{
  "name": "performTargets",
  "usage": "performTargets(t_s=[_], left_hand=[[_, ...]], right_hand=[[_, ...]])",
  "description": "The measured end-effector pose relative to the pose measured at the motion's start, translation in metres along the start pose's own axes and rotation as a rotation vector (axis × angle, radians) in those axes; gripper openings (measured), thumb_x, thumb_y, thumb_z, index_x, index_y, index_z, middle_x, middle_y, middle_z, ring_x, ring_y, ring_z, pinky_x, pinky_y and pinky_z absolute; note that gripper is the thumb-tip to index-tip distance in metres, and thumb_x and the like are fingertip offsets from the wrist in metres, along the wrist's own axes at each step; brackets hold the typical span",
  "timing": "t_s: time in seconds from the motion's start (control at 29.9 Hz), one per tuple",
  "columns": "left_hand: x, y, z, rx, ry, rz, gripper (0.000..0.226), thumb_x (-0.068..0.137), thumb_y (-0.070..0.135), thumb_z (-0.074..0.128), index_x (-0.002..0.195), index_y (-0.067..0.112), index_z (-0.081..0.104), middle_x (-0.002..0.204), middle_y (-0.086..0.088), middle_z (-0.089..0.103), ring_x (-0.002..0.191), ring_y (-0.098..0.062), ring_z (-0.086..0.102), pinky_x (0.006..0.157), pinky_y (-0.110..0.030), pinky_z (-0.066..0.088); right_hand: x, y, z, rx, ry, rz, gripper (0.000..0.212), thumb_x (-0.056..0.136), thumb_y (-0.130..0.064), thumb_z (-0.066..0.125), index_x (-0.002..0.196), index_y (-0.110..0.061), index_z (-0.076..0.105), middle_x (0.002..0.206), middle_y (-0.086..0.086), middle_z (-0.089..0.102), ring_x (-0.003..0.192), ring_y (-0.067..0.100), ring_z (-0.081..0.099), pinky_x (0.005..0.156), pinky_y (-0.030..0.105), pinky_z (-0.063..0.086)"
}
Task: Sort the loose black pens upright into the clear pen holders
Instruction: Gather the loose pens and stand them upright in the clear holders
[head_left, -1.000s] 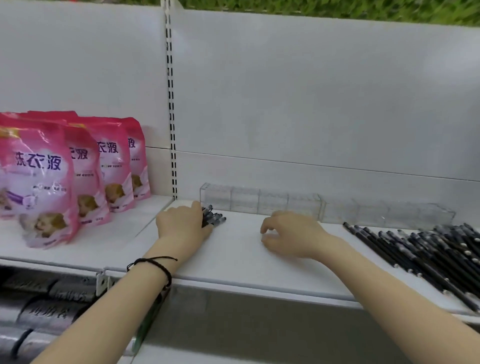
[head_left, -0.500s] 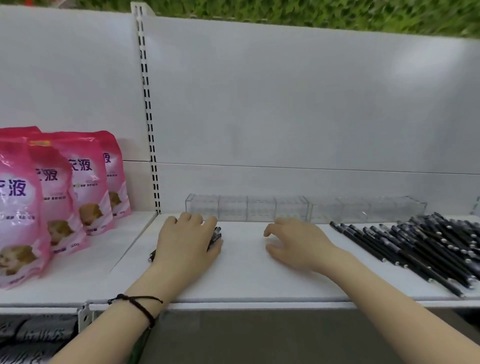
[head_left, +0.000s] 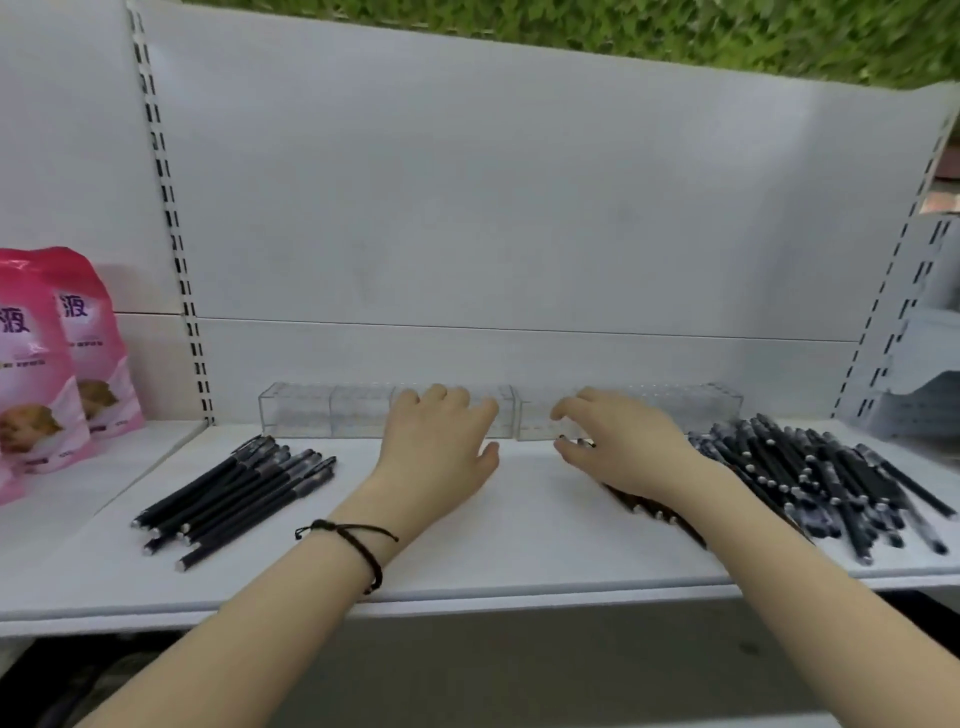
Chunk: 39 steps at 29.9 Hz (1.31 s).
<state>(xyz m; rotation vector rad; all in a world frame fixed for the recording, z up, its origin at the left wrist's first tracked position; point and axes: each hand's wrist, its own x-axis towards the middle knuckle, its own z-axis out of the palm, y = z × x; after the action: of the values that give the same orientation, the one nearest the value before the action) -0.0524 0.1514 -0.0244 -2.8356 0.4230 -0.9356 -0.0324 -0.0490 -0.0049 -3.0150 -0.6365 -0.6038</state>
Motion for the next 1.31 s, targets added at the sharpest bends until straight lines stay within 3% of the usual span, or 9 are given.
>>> performTargets(t_s=[0.2, 0.33, 0.54, 0.7, 0.84, 0.97, 1.04, 1.17, 1.31], left_hand=[[0.037, 0.058, 0.011, -0.037, -0.002, -0.060, 0.039, 0.096, 0.045, 0.038, 0.128, 0.025, 0.048, 0.119, 0.001, 0.058, 0.112, -0.024, 0.051, 0.088, -0.036, 0.035], [0.069, 0.080, 0.017, 0.003, -0.017, -0.095, 0.037, 0.097, 0.045, 0.037, 0.124, 0.023, 0.050, 0.116, -0.001, 0.059, 0.109, -0.024, 0.052, 0.078, -0.034, 0.032], [0.098, 0.087, 0.028, -0.052, 0.001, -0.154, 0.035, 0.096, 0.045, 0.038, 0.116, 0.020, 0.054, 0.102, -0.001, 0.063, 0.099, -0.024, 0.058, 0.069, -0.031, 0.038], [0.092, 0.084, 0.047, -0.234, -0.047, -0.248, 0.031, 0.092, 0.050, 0.042, 0.106, 0.028, 0.058, 0.095, 0.007, 0.066, 0.092, -0.015, 0.061, 0.071, -0.030, 0.046], [0.089, 0.079, 0.047, -0.429, -0.142, -0.389, 0.021, 0.087, 0.047, 0.049, 0.093, 0.032, 0.063, 0.092, 0.010, 0.067, 0.090, -0.013, 0.061, 0.072, -0.029, 0.046], [0.087, 0.080, 0.047, -0.511, -0.176, -0.451, 0.017, 0.086, 0.044, 0.052, 0.088, 0.032, 0.063, 0.088, 0.010, 0.067, 0.085, -0.012, 0.061, 0.071, -0.027, 0.046], [0.087, 0.082, 0.048, -0.524, -0.176, -0.473, 0.017, 0.086, 0.043, 0.053, 0.088, 0.030, 0.064, 0.087, 0.010, 0.067, 0.084, -0.013, 0.061, 0.069, -0.026, 0.044], [0.089, 0.082, 0.051, -0.624, -0.161, -0.507, 0.016, 0.084, 0.039, 0.052, 0.085, 0.029, 0.064, 0.080, 0.012, 0.065, 0.081, -0.012, 0.062, 0.066, -0.026, 0.044], [0.089, 0.080, 0.052, -1.008, -0.138, -0.596, 0.019, 0.087, 0.030, 0.051, 0.082, 0.020, 0.066, 0.076, 0.003, 0.072, 0.074, -0.015, 0.069, 0.067, -0.031, 0.053]], right_hand=[[0.001, 0.063, -0.005, 0.003, -0.057, -0.017, 0.036, 0.095, -0.044, 0.046, 0.127, -0.029, 0.052, 0.126, -0.007, 0.052, 0.116, 0.016, 0.050, 0.085, 0.033, 0.045], [0.019, 0.097, -0.005, 0.022, -0.157, -0.042, 0.036, 0.093, -0.047, 0.049, 0.124, -0.031, 0.053, 0.122, -0.009, 0.054, 0.107, 0.013, 0.053, 0.083, 0.032, 0.042], [0.051, 0.106, 0.001, 0.194, -0.304, -0.040, 0.030, 0.083, -0.047, 0.062, 0.088, -0.018, 0.068, 0.087, -0.003, 0.068, 0.084, 0.016, 0.063, 0.076, 0.034, 0.053], [0.055, 0.102, 0.020, 0.225, -0.389, 0.018, 0.043, 0.081, -0.053, 0.065, 0.065, -0.015, 0.056, 0.057, -0.005, 0.051, 0.054, 0.014, 0.048, 0.054, 0.027, 0.037], [0.058, 0.101, 0.033, 0.241, -0.402, 0.064, 0.055, 0.071, -0.062, 0.070, 0.081, -0.008, 0.072, 0.068, 0.000, 0.067, 0.069, 0.018, 0.064, 0.065, 0.031, 0.050], [0.059, 0.099, 0.037, 0.378, -0.422, 0.112, 0.062, 0.068, -0.055, 0.077, 0.096, 0.001, 0.072, 0.069, 0.002, 0.057, 0.066, 0.016, 0.053, 0.062, 0.028, 0.038], [0.058, 0.097, 0.038, 0.473, -0.438, 0.131, 0.051, 0.067, -0.049, 0.081, 0.091, -0.004, 0.075, 0.068, -0.002, 0.062, 0.064, 0.011, 0.055, 0.060, 0.024, 0.040], [0.057, 0.097, 0.035, 0.662, -0.473, 0.183, 0.028, 0.070, -0.031, 0.082, 0.088, -0.011, 0.075, 0.054, -0.010, 0.061, 0.041, 0.002, 0.043, 0.039, 0.016, 0.031], [0.058, 0.102, 0.030, 1.030, -0.430, 0.290, 0.017, 0.076, -0.018, 0.078, 0.087, -0.008, 0.070, 0.064, -0.004, 0.066, 0.043, 0.003, 0.041, 0.038, 0.016, 0.025]])
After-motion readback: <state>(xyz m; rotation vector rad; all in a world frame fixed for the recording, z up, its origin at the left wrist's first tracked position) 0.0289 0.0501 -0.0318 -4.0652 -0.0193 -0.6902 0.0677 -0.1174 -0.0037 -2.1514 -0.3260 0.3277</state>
